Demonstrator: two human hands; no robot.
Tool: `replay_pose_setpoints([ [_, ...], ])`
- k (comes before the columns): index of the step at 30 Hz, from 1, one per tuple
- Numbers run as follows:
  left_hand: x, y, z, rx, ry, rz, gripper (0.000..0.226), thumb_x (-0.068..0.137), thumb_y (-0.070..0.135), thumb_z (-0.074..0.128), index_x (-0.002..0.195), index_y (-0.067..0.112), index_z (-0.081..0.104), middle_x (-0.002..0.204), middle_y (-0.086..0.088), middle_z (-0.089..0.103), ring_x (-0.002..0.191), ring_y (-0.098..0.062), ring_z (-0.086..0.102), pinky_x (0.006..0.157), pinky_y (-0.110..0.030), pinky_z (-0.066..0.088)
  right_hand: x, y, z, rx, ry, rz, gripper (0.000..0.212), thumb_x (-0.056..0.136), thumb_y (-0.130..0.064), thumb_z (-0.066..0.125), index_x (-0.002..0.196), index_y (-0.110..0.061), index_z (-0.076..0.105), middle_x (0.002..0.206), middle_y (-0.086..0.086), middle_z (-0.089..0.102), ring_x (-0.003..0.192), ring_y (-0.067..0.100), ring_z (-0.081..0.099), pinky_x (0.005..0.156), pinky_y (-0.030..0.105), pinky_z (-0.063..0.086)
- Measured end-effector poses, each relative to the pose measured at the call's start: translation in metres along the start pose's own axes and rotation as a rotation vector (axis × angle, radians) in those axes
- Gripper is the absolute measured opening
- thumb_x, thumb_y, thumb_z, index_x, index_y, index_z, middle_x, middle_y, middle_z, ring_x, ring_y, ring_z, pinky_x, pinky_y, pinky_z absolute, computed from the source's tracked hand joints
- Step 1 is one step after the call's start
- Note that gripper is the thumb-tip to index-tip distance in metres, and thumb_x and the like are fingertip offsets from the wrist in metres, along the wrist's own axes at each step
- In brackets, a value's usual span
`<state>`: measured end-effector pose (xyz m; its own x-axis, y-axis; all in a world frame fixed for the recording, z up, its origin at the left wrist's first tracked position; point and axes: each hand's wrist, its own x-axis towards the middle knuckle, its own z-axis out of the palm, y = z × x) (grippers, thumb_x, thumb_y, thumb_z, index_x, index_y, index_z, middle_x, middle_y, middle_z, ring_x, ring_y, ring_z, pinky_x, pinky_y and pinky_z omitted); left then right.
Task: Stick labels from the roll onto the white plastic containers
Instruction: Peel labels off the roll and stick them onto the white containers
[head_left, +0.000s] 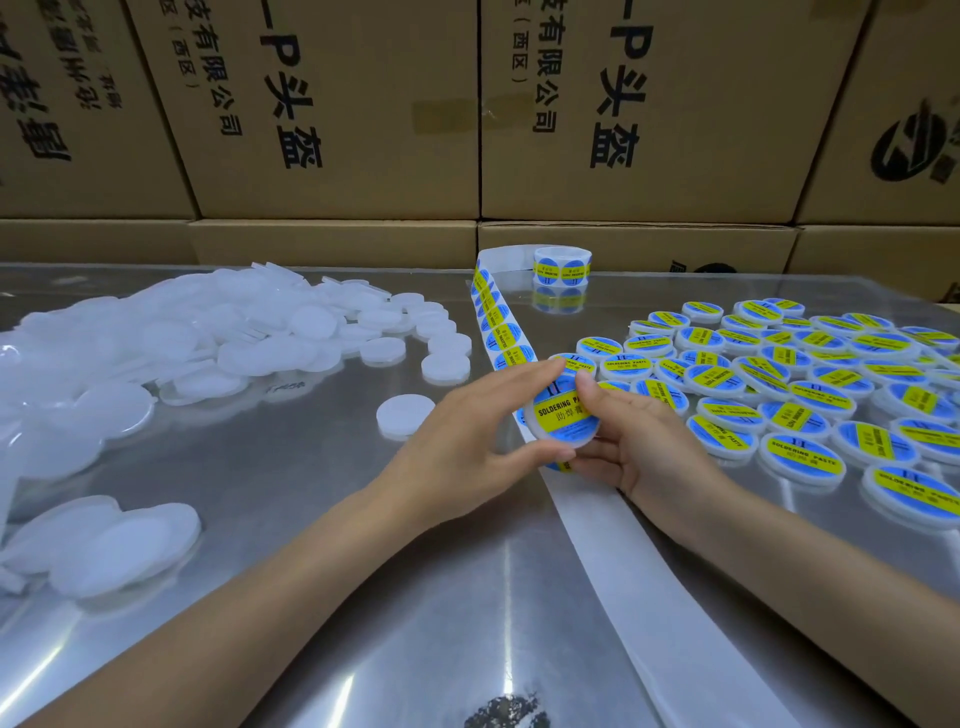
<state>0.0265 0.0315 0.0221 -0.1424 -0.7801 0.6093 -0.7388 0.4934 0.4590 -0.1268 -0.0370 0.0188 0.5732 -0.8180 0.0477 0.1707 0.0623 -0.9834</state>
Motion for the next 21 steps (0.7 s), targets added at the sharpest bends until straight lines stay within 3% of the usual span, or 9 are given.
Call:
replay_pose_setpoints([
  [4, 0.0019, 0.0011, -0.0019, 0.343, -0.166, 0.1, 0.059, 0.093, 0.034, 0.05, 0.144, 0.009, 0.033, 0.152, -0.001, 0.028, 0.142, -0.014, 0.024, 0.114, -0.019, 0.014, 0.0029, 0.0001, -0.004, 0.031, 0.006, 0.048, 0.035, 0.097, -0.033, 0.044, 0.081, -0.018, 0.072, 0.072, 0.005, 0.073, 0.059, 0.014, 0.069, 0.048, 0.019, 0.051],
  [7, 0.0029, 0.0034, -0.0023, 0.42, -0.26, 0.12, 0.053, 0.099, 0.031, 0.036, 0.147, 0.01, 0.024, 0.156, -0.002, 0.016, 0.144, -0.013, 0.008, 0.11, -0.015, -0.002, 0.0041, -0.0008, -0.0073, 0.071, 0.009, 0.092, 0.034, 0.1, -0.032, 0.037, 0.092, -0.018, 0.067, 0.071, 0.005, 0.073, 0.057, 0.013, 0.069, 0.047, 0.019, 0.051],
  [9, 0.002, 0.005, -0.0024, 0.414, -0.296, 0.123, 0.049, 0.101, 0.026, 0.03, 0.147, 0.013, 0.023, 0.156, 0.001, 0.012, 0.142, -0.008, 0.003, 0.113, -0.02, 0.0, 0.0042, -0.0022, -0.008, 0.096, 0.0, 0.119, 0.039, 0.101, -0.034, 0.033, 0.096, -0.014, 0.066, 0.068, 0.004, 0.072, 0.057, 0.014, 0.069, 0.048, 0.019, 0.051],
  [12, 0.0025, 0.0052, -0.0019, 0.442, -0.324, 0.155, 0.048, 0.1, 0.016, 0.031, 0.148, 0.016, 0.022, 0.157, 0.003, 0.011, 0.145, -0.013, 0.004, 0.112, -0.021, -0.001, 0.0044, -0.0038, -0.0084, 0.126, -0.01, 0.158, 0.048, 0.101, -0.038, 0.027, 0.096, -0.011, 0.067, 0.068, 0.005, 0.072, 0.058, 0.015, 0.07, 0.048, 0.019, 0.052],
  [17, 0.0055, 0.0001, -0.0014, 0.521, -0.386, 0.197, 0.064, 0.092, -0.008, 0.036, 0.148, 0.019, 0.022, 0.157, 0.004, 0.012, 0.147, -0.017, 0.005, 0.117, -0.031, 0.004, 0.0052, -0.0053, -0.0077, 0.139, -0.013, 0.203, 0.047, 0.1, -0.039, 0.028, 0.097, -0.011, 0.065, 0.067, 0.004, 0.072, 0.057, 0.015, 0.07, 0.046, 0.019, 0.052],
  [19, 0.0061, 0.0022, -0.001, 0.503, -0.4, 0.241, 0.071, 0.083, -0.015, 0.037, 0.146, 0.016, 0.03, 0.156, -0.001, 0.02, 0.146, -0.022, 0.012, 0.118, -0.036, 0.013, 0.0059, -0.0055, -0.0075, 0.144, 0.002, 0.196, 0.038, 0.1, -0.035, 0.034, 0.101, -0.012, 0.064, 0.069, 0.003, 0.072, 0.056, 0.012, 0.068, 0.049, 0.021, 0.054],
  [21, 0.0049, 0.004, -0.0007, 0.487, -0.346, 0.314, 0.069, 0.075, -0.017, 0.039, 0.138, 0.01, 0.046, 0.148, -0.007, 0.039, 0.138, -0.03, 0.032, 0.111, -0.04, 0.033, 0.007, -0.0053, -0.0081, 0.135, 0.017, 0.186, 0.031, 0.098, -0.028, 0.041, 0.1, -0.011, 0.066, 0.072, 0.003, 0.071, 0.058, 0.01, 0.068, 0.056, 0.024, 0.056],
])
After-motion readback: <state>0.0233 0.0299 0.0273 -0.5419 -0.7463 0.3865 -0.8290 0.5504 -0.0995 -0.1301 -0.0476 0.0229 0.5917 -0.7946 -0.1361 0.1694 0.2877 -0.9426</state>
